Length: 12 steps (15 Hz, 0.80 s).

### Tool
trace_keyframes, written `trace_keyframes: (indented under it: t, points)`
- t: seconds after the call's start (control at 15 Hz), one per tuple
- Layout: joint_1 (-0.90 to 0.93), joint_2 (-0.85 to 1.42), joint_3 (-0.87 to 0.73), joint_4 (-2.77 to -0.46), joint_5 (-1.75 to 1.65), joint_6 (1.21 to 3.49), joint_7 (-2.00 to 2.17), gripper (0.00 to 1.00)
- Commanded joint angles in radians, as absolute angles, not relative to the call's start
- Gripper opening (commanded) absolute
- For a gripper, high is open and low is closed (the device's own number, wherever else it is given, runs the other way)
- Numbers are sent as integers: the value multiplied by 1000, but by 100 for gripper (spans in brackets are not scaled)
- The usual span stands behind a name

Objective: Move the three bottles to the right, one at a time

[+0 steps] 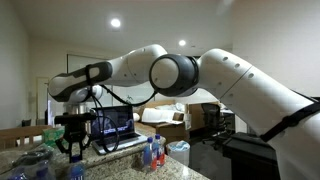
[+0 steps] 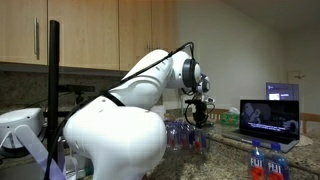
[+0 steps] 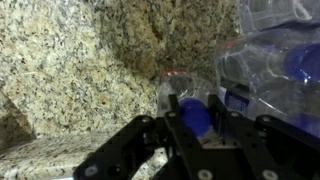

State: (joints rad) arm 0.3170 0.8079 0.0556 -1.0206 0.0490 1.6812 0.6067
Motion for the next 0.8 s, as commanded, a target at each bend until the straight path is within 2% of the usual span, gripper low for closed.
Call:
trace_keyframes:
  t: [0.0, 0.73]
  points:
    - [306, 792, 51, -1023, 51, 1650, 604, 14]
    - [159, 715, 40, -1080, 54, 1534, 363, 14]
